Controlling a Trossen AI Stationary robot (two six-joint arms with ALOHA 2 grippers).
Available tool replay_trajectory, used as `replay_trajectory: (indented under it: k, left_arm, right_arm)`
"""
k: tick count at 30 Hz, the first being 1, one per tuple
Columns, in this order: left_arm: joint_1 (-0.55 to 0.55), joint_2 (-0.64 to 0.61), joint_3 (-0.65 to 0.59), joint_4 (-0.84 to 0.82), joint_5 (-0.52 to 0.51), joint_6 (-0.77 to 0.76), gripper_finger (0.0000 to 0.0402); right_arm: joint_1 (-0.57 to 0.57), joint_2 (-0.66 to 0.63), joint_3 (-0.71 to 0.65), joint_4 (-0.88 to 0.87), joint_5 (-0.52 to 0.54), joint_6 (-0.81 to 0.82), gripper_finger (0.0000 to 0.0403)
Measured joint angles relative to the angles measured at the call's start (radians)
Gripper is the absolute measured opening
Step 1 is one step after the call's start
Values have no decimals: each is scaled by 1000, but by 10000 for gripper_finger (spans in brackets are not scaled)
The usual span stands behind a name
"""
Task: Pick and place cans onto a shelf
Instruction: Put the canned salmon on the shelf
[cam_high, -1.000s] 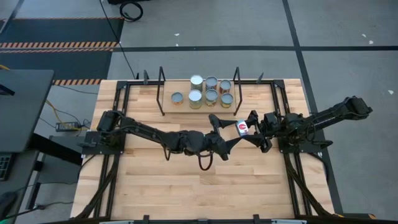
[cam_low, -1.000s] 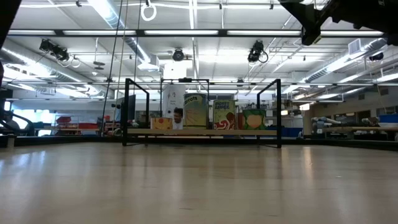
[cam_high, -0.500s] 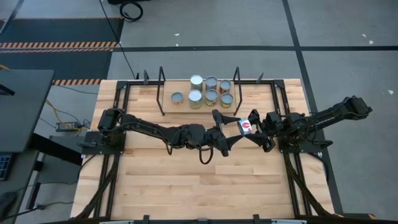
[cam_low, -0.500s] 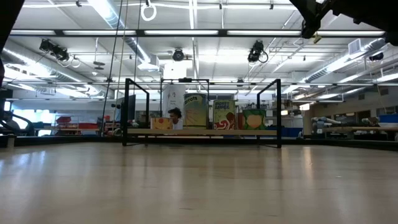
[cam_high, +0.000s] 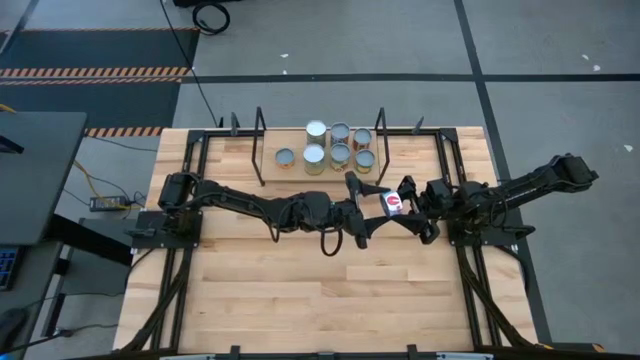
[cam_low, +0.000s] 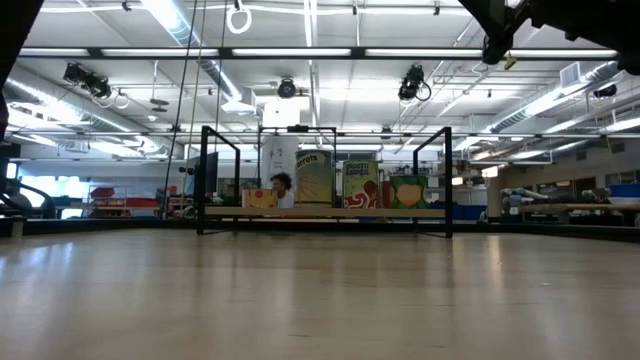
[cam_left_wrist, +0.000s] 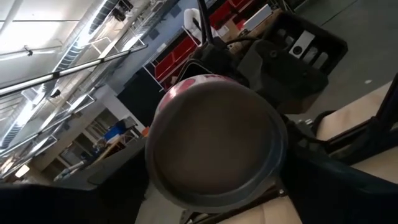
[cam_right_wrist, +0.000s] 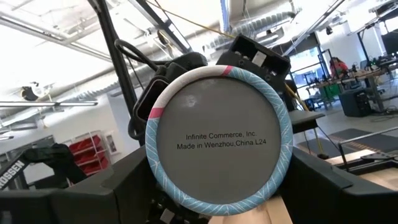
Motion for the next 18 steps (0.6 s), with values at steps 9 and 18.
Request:
replay_trajectory:
  k: [9, 18]
  left_arm:
    - [0, 0, -1, 15, 11, -1, 279]
    - [-24, -22, -1, -88, -50, -58, 279]
  right_arm:
    - [-6, 0, 0, -5, 5, -9, 302]
    - [-6, -8, 0, -42, 59, -83, 347]
